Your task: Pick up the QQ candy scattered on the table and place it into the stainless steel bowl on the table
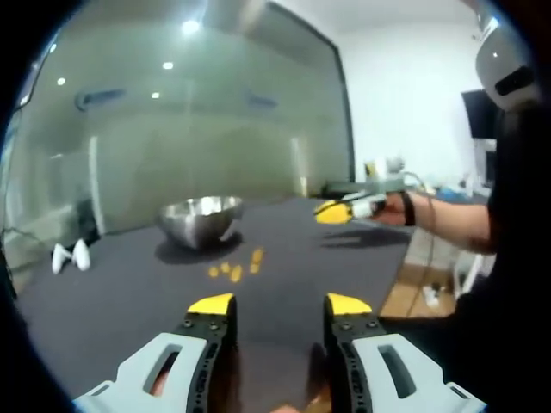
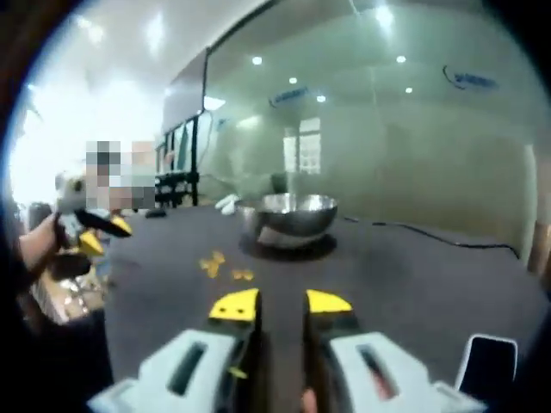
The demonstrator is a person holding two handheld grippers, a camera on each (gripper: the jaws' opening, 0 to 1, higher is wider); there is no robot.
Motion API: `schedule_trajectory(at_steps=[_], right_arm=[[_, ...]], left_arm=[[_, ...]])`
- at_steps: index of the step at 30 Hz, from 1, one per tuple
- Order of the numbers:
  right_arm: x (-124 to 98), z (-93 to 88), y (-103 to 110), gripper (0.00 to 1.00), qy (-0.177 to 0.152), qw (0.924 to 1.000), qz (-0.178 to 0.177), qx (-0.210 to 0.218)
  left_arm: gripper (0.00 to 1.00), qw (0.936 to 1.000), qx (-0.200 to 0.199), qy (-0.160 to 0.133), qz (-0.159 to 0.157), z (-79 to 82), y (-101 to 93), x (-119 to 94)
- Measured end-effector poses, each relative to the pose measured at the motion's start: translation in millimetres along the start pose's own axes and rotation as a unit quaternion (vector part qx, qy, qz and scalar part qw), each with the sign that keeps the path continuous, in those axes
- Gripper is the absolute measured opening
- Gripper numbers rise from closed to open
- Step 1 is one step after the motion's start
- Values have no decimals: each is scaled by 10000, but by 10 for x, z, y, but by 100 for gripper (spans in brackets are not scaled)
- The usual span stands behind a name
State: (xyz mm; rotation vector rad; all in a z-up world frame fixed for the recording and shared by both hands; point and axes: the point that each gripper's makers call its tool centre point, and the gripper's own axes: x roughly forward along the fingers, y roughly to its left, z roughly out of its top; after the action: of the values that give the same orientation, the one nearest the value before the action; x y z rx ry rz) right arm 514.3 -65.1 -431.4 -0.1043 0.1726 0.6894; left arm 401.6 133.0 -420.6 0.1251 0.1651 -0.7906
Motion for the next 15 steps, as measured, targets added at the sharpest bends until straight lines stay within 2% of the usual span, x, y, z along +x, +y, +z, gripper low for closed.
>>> schedule_trajectory(at_steps=[5,10,15], right_arm=[[136,-15,109,21,138,9995,210,-185],[339,-142,182,21,418,9980,374,-286],[545,-165,229,21,550,9962,493,-453]], left_arm=[[42,10000,-16,1,-14,-7,-16,3],[42,10000,-62,-36,33,-22,-2,-37],[42,9999,-151,-33,44,-66,9,-81]])
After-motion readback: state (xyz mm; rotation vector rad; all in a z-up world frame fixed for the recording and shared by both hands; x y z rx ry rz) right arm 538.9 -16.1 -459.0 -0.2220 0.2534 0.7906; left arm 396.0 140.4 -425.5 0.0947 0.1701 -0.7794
